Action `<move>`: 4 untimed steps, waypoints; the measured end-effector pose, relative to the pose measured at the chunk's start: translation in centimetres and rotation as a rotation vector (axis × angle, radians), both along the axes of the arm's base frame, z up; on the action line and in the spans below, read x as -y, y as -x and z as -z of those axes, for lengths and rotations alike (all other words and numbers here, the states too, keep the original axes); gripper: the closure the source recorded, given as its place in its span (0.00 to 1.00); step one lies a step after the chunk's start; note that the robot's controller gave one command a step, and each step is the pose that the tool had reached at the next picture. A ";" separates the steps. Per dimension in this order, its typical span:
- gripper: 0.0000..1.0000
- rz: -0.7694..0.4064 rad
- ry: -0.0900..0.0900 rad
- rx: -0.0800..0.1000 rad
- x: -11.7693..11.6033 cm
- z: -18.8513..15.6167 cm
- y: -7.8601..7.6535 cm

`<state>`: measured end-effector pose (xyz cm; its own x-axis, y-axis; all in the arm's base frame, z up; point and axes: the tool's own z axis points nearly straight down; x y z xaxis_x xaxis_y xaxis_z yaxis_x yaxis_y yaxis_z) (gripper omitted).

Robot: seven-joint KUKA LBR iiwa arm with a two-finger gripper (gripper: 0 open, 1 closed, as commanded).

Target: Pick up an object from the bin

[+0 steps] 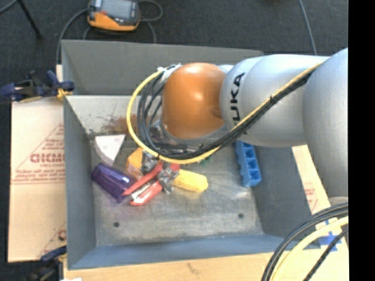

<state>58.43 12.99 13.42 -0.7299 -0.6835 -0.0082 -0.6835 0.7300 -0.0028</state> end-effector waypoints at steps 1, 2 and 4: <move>1.00 0.004 -0.004 -0.002 -0.1 0.1 -0.2; 1.00 0.007 -0.004 -0.002 -0.1 0.1 -0.2; 1.00 0.009 -0.004 -0.003 -0.1 0.1 -0.2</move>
Offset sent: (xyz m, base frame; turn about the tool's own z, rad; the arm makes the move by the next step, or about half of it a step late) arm 0.0000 0.0000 0.0000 0.0000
